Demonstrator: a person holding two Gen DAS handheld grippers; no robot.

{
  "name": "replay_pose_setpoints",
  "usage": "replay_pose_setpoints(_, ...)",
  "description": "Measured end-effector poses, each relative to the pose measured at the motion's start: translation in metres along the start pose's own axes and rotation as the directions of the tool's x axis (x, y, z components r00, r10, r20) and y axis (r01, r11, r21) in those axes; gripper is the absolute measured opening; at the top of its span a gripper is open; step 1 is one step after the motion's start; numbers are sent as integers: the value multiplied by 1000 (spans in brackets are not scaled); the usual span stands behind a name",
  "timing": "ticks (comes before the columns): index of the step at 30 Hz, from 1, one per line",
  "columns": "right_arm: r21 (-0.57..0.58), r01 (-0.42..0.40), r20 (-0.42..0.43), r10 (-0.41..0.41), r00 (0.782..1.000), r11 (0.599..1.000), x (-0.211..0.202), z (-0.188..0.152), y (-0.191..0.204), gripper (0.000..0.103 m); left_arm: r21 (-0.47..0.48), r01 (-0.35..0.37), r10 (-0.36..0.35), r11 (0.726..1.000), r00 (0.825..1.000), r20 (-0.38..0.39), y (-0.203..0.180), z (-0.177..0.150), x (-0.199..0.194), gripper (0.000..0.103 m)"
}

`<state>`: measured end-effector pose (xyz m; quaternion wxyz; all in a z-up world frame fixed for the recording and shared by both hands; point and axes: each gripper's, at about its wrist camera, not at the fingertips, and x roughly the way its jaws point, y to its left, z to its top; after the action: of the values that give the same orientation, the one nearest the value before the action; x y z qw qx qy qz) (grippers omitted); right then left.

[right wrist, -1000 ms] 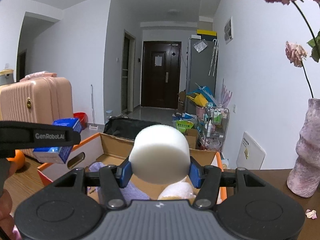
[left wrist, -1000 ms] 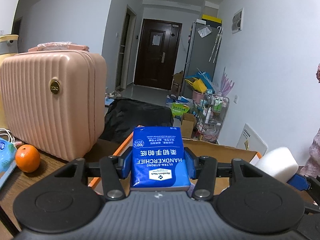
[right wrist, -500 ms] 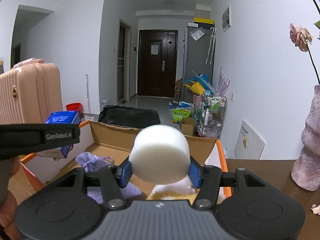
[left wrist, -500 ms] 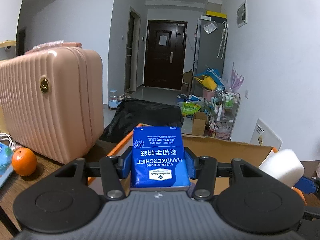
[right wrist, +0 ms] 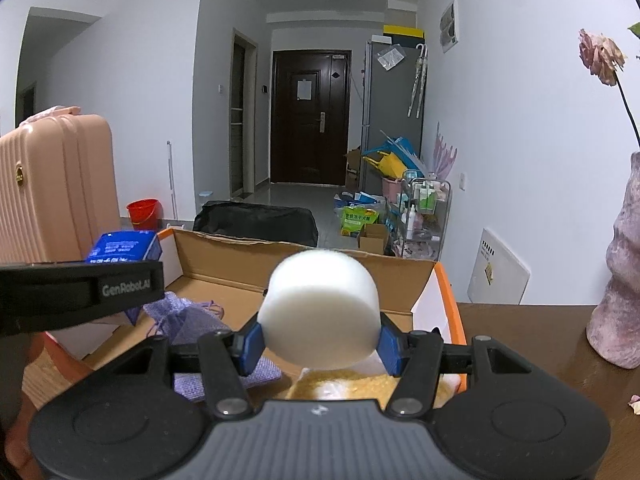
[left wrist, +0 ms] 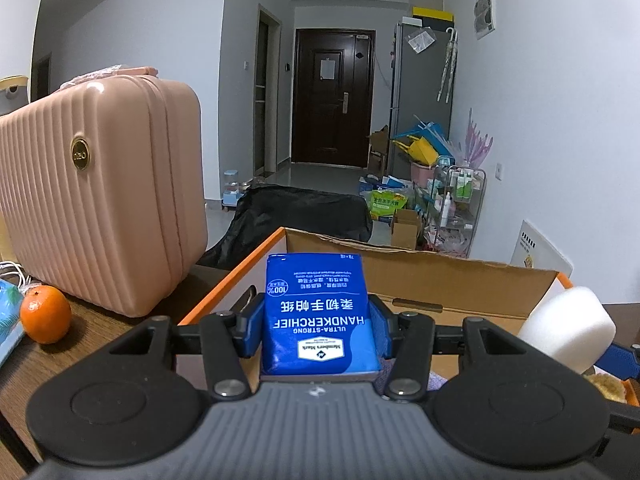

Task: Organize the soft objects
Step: 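Carry the handkerchief pack and foam cylinder over the cardboard box with both tools, then open both tools to drop the pack and cylinder into the box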

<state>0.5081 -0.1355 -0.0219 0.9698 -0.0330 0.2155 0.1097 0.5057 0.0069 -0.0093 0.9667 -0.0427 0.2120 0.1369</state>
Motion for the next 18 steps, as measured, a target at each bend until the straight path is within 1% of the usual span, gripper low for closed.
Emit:
replay_pose_setpoints(8,2,8,1,-8,1000,1000,1,1,0,57,-5,8,-8,1000,1000,1,0,-1,4,53)
replay_pose_setpoints(9,2,10,2,-10,1000,1000,1,1,0,58,-10,11,-11,1000,1000,2,1,-1,4,53)
replay_pose_setpoints(10,3,11,2,-11,1000,1000,2,1,-1,63,-16,13,-13,1000,1000,4,3,1,4,54)
replay_pose_setpoints(11,4,13,3,-13,1000,1000,2,1,-1,70,-19,11,-11,1000,1000,6,4,1,4,58)
replay_pose_setpoints(12,5,17,4,-17,1000,1000,1,0,-1,74,-22,10,-10,1000,1000,7,6,1,4,60)
replay_pose_setpoints(13,6,22,7,-22,1000,1000,1,-1,-1,82,-28,9,-9,1000,1000,9,7,1,4,70)
replay_pose_setpoints(14,7,28,13,-28,1000,1000,0,-1,-1,87,-33,10,-10,999,1000,9,8,1,4,83)
replay_pose_setpoints(15,9,33,18,-33,999,999,-1,-1,-1,88,-40,11,-11,999,1000,10,9,2,2,88)
replay_pose_setpoints(17,14,39,22,-39,999,999,-2,-1,-1,92,-56,3,-3,998,1000,16,12,2,0,103)
replay_pose_setpoints(18,17,39,21,-40,999,999,-2,-1,-2,93,-65,-7,8,998,1000,25,13,2,-1,103)
